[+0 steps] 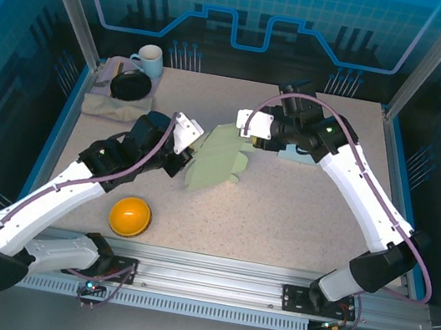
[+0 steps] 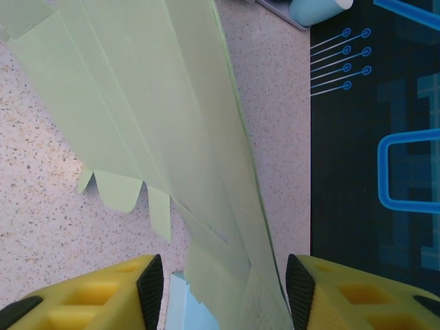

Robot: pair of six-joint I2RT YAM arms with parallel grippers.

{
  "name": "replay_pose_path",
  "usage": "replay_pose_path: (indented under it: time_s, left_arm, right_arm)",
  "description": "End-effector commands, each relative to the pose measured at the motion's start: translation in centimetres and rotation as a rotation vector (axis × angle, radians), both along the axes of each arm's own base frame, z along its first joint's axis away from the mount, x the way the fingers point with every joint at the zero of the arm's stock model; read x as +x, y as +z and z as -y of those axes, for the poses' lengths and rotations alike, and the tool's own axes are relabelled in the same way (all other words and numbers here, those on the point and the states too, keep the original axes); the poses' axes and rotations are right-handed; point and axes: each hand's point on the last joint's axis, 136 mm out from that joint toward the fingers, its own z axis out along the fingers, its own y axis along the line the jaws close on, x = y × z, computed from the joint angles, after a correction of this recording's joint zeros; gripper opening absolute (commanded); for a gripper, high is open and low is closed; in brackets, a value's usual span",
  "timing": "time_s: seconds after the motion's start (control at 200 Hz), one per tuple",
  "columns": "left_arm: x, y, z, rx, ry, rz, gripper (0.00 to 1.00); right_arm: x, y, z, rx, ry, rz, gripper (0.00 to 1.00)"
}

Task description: Fold the paper box

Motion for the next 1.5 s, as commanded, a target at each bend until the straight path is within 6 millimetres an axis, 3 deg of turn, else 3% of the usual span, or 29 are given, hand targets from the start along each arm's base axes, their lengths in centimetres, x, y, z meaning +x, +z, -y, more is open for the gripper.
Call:
replay_pose_path:
  time_s: [0.0, 0.085, 0.225, 0.42, 0.55, 0.605, 0.69, 0.77, 0.83, 1.0, 1.125, 1.321, 1.416, 1.496]
  left_arm:
    - [-0.4, -0.5, 0.4, 0.015, -0.031, 0.000, 0.00]
    - [-0.5, -0.5, 0.4, 0.012, -0.038, 0.001, 0.00]
    - [-0.5, -0.4, 0.5, 0.009, -0.039, 0.007, 0.00]
    - [-0.6, -0.3, 0.6, 0.001, -0.045, 0.007, 0.00]
    - [-0.6, -0.3, 0.5, 0.004, -0.039, 0.009, 0.00]
    - [-0.5, -0.4, 0.4, 0.005, -0.030, 0.010, 0.05]
    - [-0.2, -0.1, 0.1, -0.009, 0.006, 0.018, 0.24]
    - [-0.3, 1.3, -0.2, -0.056, 0.029, 0.041, 0.49]
    - [-0.6, 3.1, -0.4, -0.111, 0.042, 0.080, 0.58]
    - [-1.8, 8.9, -2.2, -0.312, 0.106, 0.226, 0.63]
    - [-2.5, 11.6, -3.6, -0.416, 0.171, 0.288, 0.64]
    - [-2.6, 12.5, -4.7, -0.456, 0.230, 0.295, 0.66]
    - [-2.3, 12.1, -4.4, -0.463, 0.237, 0.269, 0.66]
    - [-1.9, 11.5, -3.7, -0.459, 0.224, 0.243, 0.66]
  right_arm:
    - [0.3, -0.2, -0.3, -0.007, 0.010, -0.011, 0.45]
    - [0.4, -0.3, -0.4, -0.006, 0.014, -0.010, 0.43]
    - [0.6, -0.1, -0.3, -0.007, 0.012, -0.008, 0.31]
    - [0.7, -0.2, -0.4, -0.008, 0.012, -0.008, 0.29]
    - [0.5, -0.3, -0.3, -0.008, 0.012, -0.021, 0.11]
    - [0.1, -0.2, -0.1, -0.008, 0.016, -0.030, 0.00]
    - [-0.7, 0.1, 0.3, -0.007, 0.012, -0.047, 0.00]
    - [-1.6, 0.6, 1.0, -0.001, -0.004, -0.053, 0.00]
    - [-2.4, 1.2, 1.8, 0.002, -0.027, -0.057, 0.00]
    - [-5.0, 2.8, 4.4, -0.010, -0.121, -0.063, 0.00]
    - [-8.4, 3.8, 5.7, -0.059, -0.140, -0.072, 0.00]
    - [-14.4, 4.4, 7.4, -0.161, -0.116, -0.165, 0.00]
    - [-15.5, 3.4, 7.7, -0.215, -0.094, -0.189, 0.00]
    - [-15.2, 2.2, 7.6, -0.266, -0.101, -0.211, 0.00]
